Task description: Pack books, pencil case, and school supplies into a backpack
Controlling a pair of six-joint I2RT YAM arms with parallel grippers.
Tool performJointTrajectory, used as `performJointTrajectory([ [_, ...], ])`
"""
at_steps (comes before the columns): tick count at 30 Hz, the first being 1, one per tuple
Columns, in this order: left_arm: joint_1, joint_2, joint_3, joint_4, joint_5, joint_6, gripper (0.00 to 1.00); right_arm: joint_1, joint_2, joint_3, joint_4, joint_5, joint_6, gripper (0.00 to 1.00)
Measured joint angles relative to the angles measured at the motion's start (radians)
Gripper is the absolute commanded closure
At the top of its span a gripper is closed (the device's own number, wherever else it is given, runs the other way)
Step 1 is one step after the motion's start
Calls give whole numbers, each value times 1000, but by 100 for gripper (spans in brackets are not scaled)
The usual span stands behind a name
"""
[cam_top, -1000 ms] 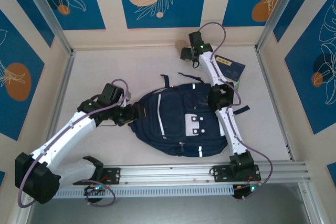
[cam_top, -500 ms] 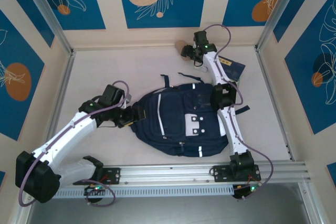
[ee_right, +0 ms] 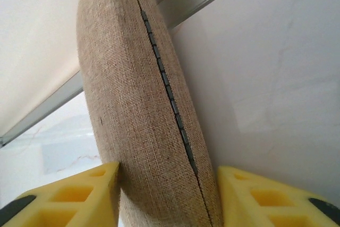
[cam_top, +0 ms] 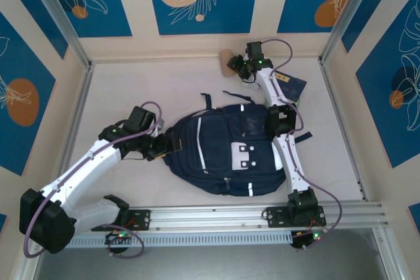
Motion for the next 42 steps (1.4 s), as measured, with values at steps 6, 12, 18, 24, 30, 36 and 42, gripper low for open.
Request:
performJointTrajectory([
  [6,0,0,0,-1,0,4,31,14,4,40,-52,-30,-7,67],
  [12,0,-21,-10,4,0,3,31,32,6,101,-199,-42,-61,69],
  [18,0,-72,-32,6,-1,3,31,77,34,155,-406,-43,-124,75],
  [24,0,-115,-35,6,-6,3,30,116,14,175,-582,-3,-183,65],
  [30,2,-146,-42,6,-9,3,31,144,-76,174,-709,155,-240,41],
  [36,2,-152,-54,4,-8,3,30,121,-147,178,-614,286,-311,1],
  [42,2,-153,-67,-23,-8,3,30,96,-103,177,-418,378,-360,1],
])
